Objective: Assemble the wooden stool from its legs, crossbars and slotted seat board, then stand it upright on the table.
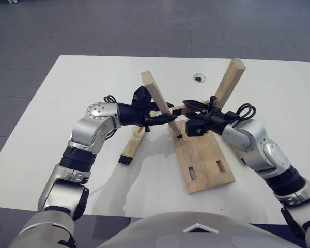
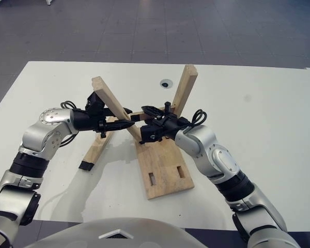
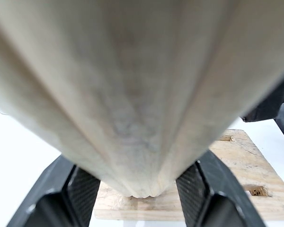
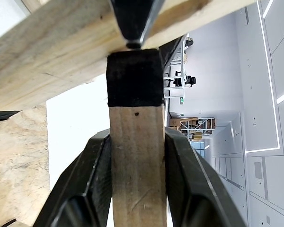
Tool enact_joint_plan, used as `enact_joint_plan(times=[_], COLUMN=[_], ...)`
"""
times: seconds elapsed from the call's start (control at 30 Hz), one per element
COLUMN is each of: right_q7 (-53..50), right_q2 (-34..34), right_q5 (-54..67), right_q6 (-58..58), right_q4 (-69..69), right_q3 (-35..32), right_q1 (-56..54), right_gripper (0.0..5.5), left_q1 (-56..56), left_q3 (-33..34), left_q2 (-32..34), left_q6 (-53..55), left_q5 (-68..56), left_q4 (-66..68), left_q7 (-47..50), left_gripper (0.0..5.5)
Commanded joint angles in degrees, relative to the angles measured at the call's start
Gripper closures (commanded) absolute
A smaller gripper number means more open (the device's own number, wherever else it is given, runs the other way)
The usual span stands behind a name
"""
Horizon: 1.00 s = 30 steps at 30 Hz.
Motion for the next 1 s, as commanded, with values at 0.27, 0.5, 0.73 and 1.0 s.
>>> enact_joint_plan(times=[0.27,0.5,0.73,1.0], right_q7=[0.1,-0.4,-1.8,-3.4], right_q2=[1.0,1.9,3.3,5.0], right_q5=[-0.3,-0.6,-1.3,-1.5], right_q6=[-0.4,-0.1,0.4,0.8], right_q4=[0.5,0.7,1.1,1.2], right_q3=[-2.3,-2.7,-4.1,-6.4], right_q1=[-0.2,-0.4,-0.7,-1.3], right_gripper=[4.16,4.16,4.16,4.16], left_q1=[4.3,3.6,1.4,1.6], left_q3=[-3.3,-4.4,-5.6,-5.6], left_q2=[2.1,2.5,2.7,2.3], left_q6=[4.8,6.0,8.9,7.9], left_q5=[7.0,7.5,7.5,7.9], left_q4=[4.5,6.2,8.3,8.3], left_q7=[2.1,1.1,-0.1,0.6], left_gripper=[3.44,3.44,3.44,3.44])
